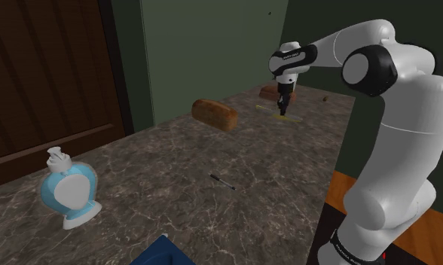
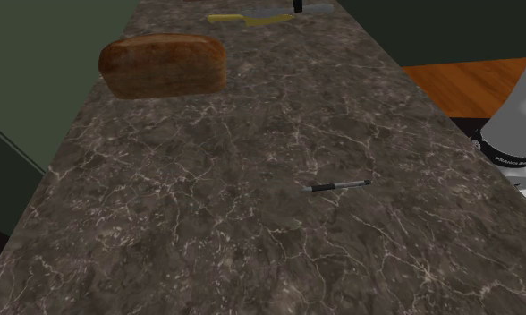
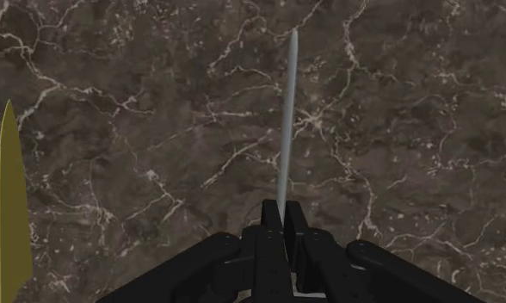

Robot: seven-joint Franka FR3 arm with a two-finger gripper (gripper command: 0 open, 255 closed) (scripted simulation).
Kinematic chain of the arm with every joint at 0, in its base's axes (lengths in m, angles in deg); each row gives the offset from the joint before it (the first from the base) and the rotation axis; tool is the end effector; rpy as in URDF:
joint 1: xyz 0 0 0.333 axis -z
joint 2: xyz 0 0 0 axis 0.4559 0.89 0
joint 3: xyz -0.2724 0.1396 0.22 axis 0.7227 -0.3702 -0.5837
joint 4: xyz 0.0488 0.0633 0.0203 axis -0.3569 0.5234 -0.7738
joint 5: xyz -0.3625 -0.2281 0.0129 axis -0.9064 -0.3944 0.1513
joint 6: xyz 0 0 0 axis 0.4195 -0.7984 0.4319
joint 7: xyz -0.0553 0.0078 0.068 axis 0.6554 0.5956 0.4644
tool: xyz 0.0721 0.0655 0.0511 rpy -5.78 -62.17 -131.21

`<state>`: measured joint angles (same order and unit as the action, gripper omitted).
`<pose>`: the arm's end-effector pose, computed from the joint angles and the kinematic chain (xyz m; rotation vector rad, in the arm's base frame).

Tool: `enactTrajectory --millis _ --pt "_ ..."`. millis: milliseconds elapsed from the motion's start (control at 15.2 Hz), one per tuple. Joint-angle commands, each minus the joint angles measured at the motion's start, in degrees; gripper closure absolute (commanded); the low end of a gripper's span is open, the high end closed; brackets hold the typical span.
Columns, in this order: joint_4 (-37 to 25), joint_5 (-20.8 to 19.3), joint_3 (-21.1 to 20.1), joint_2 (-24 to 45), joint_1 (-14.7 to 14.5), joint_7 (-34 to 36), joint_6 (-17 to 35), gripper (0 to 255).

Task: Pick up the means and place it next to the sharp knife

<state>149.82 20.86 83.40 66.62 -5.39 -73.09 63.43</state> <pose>0.5597 -0.3565 0.5121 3.0747 0.2575 -0.2095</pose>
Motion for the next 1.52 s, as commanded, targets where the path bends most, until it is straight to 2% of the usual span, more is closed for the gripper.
enactTrajectory --millis 0,528,1452 --pt "-1.8 0.3 1.0 1.4 1.6 -2.7 0.0 255" --pt "-14.0 2.7 3.9 10.4 8.7 -12.8 -2.5 255" --pt "-6.1 3.0 3.6 12.4 8.7 -12.1 7.4 255"
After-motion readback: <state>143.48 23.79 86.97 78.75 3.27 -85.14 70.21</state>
